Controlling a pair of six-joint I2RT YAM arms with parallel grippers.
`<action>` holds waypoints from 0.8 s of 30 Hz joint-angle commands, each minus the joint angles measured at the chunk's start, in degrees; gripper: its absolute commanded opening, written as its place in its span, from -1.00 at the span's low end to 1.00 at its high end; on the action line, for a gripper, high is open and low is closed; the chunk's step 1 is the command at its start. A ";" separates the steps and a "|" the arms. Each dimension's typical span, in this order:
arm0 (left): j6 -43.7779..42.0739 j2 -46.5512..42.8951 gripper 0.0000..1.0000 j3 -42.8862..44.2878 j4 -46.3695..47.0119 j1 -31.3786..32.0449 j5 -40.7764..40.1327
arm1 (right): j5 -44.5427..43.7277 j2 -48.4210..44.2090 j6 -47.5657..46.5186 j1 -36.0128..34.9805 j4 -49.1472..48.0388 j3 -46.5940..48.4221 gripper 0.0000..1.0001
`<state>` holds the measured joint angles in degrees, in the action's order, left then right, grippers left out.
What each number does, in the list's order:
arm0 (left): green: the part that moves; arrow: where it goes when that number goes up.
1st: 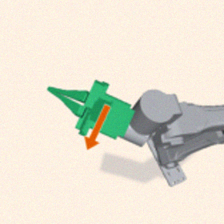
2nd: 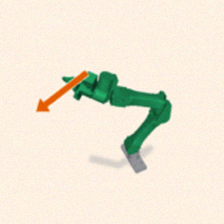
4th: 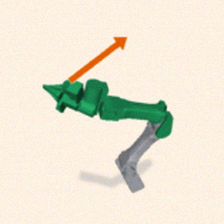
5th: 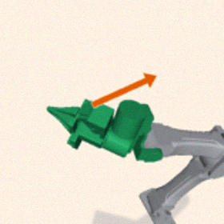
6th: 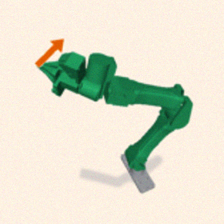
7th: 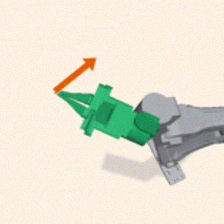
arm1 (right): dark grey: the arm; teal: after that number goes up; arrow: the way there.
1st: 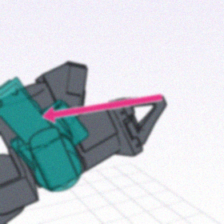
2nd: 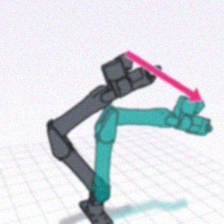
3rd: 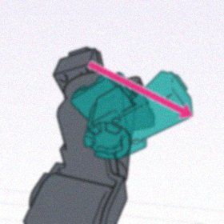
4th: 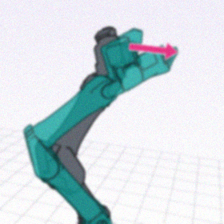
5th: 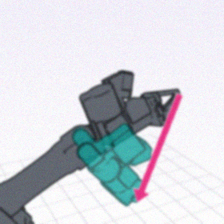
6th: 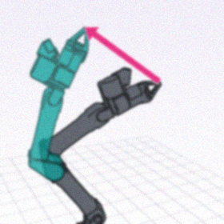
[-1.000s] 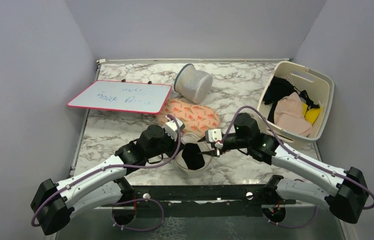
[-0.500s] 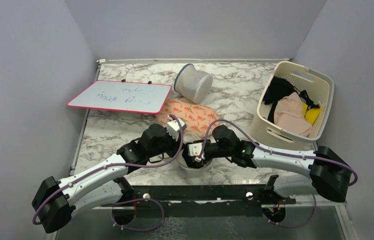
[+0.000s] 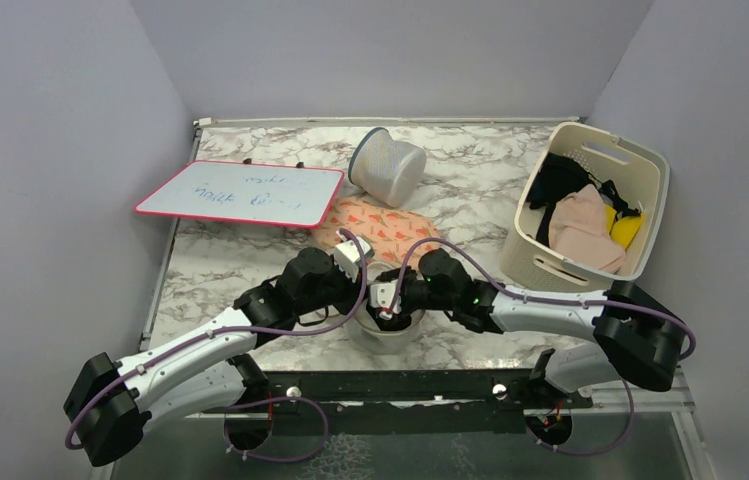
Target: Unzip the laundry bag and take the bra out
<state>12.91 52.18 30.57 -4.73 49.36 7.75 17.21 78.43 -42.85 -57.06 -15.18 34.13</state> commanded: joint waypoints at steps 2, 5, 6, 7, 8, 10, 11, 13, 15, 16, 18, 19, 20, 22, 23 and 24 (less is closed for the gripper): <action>-0.34 -0.58 -1.00 1.96 2.47 0.15 2.05 | -2.94 2.11 -0.59 -0.22 -8.98 -1.42 0.07; -0.42 -0.68 -1.00 1.86 2.53 0.17 1.96 | -1.09 3.63 -1.00 -0.24 -11.09 -2.02 0.06; -0.42 -0.75 -1.00 1.82 2.47 0.12 1.93 | -0.77 4.38 -1.08 -0.24 -11.65 -2.09 0.05; -0.43 -0.75 -1.00 1.84 2.49 0.16 1.80 | -0.33 5.05 -1.16 -0.25 -12.43 -2.36 0.03; -0.43 -0.81 -1.00 1.85 2.52 0.17 1.73 | 0.16 5.71 -1.32 -0.22 -13.36 -2.77 0.02; -0.43 -0.93 -1.00 1.72 2.49 0.20 1.54 | 0.67 7.01 -1.05 -0.18 -15.98 -3.61 0.01; -0.43 -1.07 -1.00 1.70 2.50 0.19 1.50 | 0.81 7.67 -1.08 -0.22 -17.14 -4.04 0.01; -0.38 -1.25 -1.00 1.61 2.48 0.14 1.33 | 0.12 9.28 -0.53 -0.23 -19.95 -4.58 0.01; -0.27 -1.34 -1.00 1.47 2.50 0.18 1.22 | -0.55 10.94 0.45 -0.23 -24.14 -5.36 0.01; -0.32 -1.30 -1.00 1.49 2.56 0.19 1.22 | -0.64 11.89 0.61 -0.21 -25.99 -5.65 0.01; -0.34 -1.15 -1.00 1.55 2.48 0.20 1.24 | -1.41 13.67 1.67 -0.20 -30.25 -5.97 0.00; -0.34 -1.12 -1.00 1.51 2.51 0.18 1.30 | -1.92 14.42 2.32 -0.24 -32.10 -6.19 0.00; -0.34 -1.00 -1.00 1.48 2.50 0.19 1.33 | -2.35 15.13 2.88 -0.18 -34.03 -6.37 -0.02; -0.34 -1.03 -1.00 1.51 2.49 0.12 1.39 | -3.51 16.46 3.83 -0.21 -37.50 -6.76 -0.09; -0.40 -0.99 -1.00 1.48 2.47 0.22 1.32 | -4.10 16.90 4.09 -0.18 -38.80 -6.91 -0.17; -0.47 -1.03 -1.00 1.48 2.45 0.28 1.24 | -4.95 17.12 4.24 -0.24 -39.44 -6.96 -0.28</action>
<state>12.91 51.99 30.57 -4.73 49.36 7.92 15.73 93.76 -41.06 -57.06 -44.40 28.05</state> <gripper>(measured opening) 0.001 0.433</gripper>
